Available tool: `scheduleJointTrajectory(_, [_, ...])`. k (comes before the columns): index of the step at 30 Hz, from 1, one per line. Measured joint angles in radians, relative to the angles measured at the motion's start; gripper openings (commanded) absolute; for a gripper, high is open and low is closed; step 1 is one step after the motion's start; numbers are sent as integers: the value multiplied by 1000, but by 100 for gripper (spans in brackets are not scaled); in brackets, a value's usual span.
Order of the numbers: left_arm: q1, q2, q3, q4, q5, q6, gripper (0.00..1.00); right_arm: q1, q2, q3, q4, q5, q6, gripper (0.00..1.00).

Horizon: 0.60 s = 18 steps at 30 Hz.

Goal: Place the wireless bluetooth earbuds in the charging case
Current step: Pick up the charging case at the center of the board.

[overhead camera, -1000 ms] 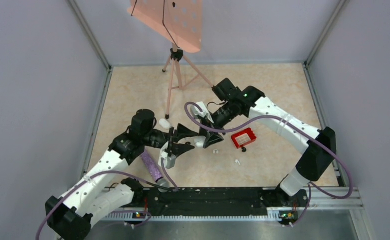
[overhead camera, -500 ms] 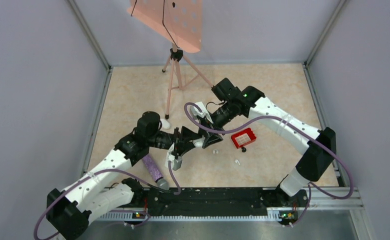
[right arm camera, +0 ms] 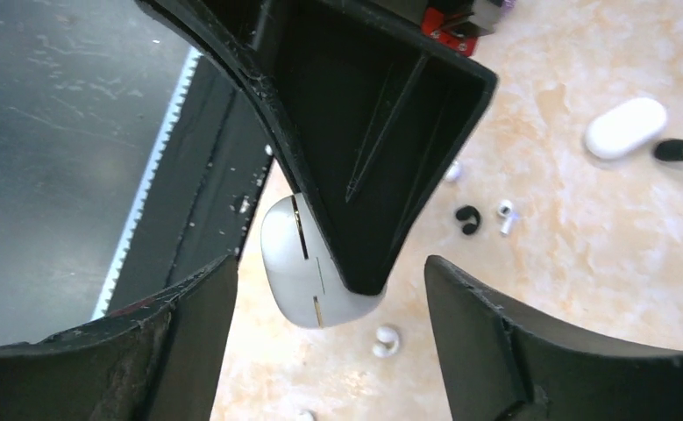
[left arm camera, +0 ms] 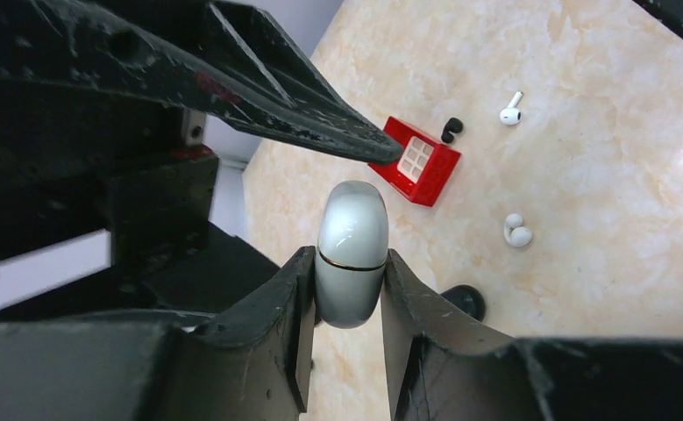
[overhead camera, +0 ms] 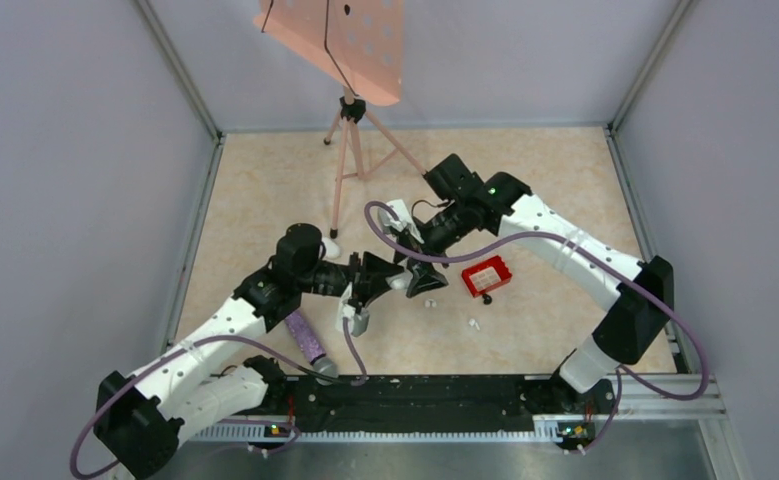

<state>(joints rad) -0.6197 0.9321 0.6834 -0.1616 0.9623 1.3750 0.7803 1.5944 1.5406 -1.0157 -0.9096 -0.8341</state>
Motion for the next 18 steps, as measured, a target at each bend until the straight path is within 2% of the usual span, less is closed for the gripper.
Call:
scheduleJointTrajectory(2, [0,1,-23,52,-20,-69,0,-9,-18,-3,29,36,45,93])
scheduleJointTrajectory(4, [0,4,-53,126,-48,-181,0,-18,-64,-19,78,88,95,94])
scheduleJointTrajectory(10, [-1,57,-71,359,-148,-669,0,-27,-296,-125,244,256,249,67])
scheduleJointTrajectory(13, [-1,102,-60,433,-184,-889,0,-27,-336,-127,260,304,276,63])
scheduleJointTrajectory(18, [-2,124,-59,520,-197,-1097,0,-27,-315,-127,245,347,270,58])
